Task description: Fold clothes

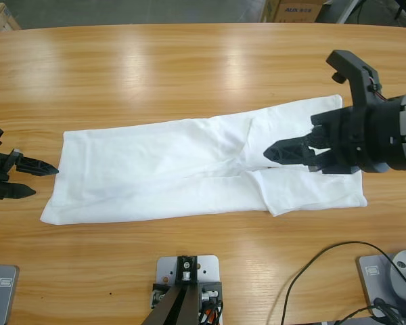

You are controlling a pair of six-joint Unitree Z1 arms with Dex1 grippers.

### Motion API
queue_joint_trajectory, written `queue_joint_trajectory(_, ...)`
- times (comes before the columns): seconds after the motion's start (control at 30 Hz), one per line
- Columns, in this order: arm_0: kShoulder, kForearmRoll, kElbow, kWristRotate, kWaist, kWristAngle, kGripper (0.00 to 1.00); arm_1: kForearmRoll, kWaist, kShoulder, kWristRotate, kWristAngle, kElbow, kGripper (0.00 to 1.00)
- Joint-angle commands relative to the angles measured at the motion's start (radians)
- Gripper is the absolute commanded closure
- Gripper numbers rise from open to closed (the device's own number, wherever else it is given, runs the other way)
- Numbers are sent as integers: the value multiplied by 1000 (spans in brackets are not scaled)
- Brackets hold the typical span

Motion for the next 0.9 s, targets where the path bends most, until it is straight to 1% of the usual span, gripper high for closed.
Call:
queue_joint_trajectory(0.03, 90, -124, 53, -49, -20, 54, 78, 15, 10, -75, 5, -4, 78, 0)
queue_joint_trajectory(0.2, 185, -206, 51, -37, -22, 43, 83, 16, 10, -95, 11, -4, 99, 0)
queue_joint_trajectory(0.3, 253, -268, 54, -3, -25, -15, 89, 23, 10, -110, 11, -5, 99, 0)
queue_joint_trajectory(0.4, 282, -278, 48, 27, -32, -62, 126, 31, 10, -112, 10, -6, 101, 0)
queue_joint_trajectory(0.7, 330, -77, -60, 70, -34, -56, 128, 29, 10, -98, 11, -19, 102, 0)
queue_joint_trajectory(0.83, 332, -49, -82, 76, -95, -21, 128, 28, 10, -96, 11, -27, 104, 0)
queue_joint_trajectory(0.9, 310, -2, -106, 92, -113, -6, 128, 28, 10, -97, 11, -29, 103, 0)
